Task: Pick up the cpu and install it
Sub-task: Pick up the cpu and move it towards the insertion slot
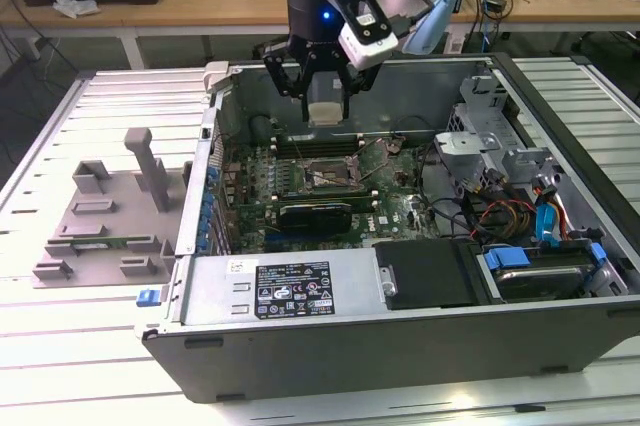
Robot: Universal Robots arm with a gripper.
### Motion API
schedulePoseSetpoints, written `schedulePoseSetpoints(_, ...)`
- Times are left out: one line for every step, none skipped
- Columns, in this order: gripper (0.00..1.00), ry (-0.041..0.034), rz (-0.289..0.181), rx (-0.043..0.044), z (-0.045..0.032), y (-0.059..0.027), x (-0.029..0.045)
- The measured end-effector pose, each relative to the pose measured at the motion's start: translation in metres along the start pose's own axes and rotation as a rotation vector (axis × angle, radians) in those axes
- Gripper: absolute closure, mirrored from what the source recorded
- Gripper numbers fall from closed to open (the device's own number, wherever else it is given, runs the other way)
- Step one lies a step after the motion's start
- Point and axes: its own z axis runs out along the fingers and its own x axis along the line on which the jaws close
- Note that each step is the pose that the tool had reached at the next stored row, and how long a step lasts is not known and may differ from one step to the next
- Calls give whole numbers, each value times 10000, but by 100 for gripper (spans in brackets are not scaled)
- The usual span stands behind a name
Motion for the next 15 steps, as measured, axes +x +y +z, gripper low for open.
schedulePoseSetpoints(45, 0, 1, 2, 35, 4, -8)
schedulePoseSetpoints(45, 1, 2, 5, 51, 8, -11)
schedulePoseSetpoints(45, 1, 2, 7, 75, 13, -15)
schedulePoseSetpoints(45, 1, 1, 6, 93, 16, -19)
schedulePoseSetpoints(45, -1, 0, 7, 113, 19, -22)
schedulePoseSetpoints(45, 1, 1, 10, 142, 26, -27)
schedulePoseSetpoints(45, 2, 0, 15, 180, 37, -32)
schedulePoseSetpoints(45, 0, 1, 15, 216, 48, -34)
schedulePoseSetpoints(45, 0, 0, 16, 251, 57, -36)
schedulePoseSetpoints(45, 1, 1, 19, 280, 66, -36)
schedulePoseSetpoints(45, 0, 0, 20, 302, 71, -35)
schedulePoseSetpoints(45, 1, -2, 22, 324, 75, -36)
schedulePoseSetpoints(45, 1, -2, 27, 368, 78, -44)
schedulePoseSetpoints(45, 3, -1, 29, 394, 79, -49)
schedulePoseSetpoints(45, 5, 0, 34, 432, 82, -53)
